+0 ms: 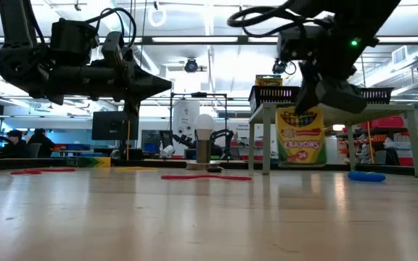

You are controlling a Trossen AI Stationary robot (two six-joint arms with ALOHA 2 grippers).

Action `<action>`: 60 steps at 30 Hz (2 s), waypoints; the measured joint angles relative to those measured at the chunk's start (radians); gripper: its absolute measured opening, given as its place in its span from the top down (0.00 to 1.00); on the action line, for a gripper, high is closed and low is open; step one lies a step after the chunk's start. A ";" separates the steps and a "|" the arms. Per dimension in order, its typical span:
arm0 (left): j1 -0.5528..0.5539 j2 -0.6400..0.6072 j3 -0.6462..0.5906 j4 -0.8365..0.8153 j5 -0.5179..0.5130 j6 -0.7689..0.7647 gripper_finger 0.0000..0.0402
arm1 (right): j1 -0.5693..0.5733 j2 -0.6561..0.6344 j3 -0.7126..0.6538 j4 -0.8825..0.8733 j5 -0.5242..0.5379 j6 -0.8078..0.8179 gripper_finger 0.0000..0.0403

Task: Pick & Place Office Desk Supplies
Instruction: Put the bottom crayon box into the left basket on the shelf

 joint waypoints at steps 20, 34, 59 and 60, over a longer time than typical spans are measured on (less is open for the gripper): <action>-0.001 0.000 0.000 -0.048 -0.029 0.024 0.98 | 0.012 0.089 0.022 0.050 0.028 0.005 1.00; 0.000 0.000 0.000 -0.053 -0.028 0.033 0.98 | 0.045 0.098 0.026 0.070 -0.021 0.065 0.87; 0.000 0.000 0.000 -0.053 -0.028 0.024 0.98 | 0.053 0.098 0.078 0.061 -0.079 0.201 0.48; 0.000 0.000 0.000 -0.053 -0.028 0.024 0.98 | 0.053 0.098 0.080 0.058 -0.079 0.207 0.47</action>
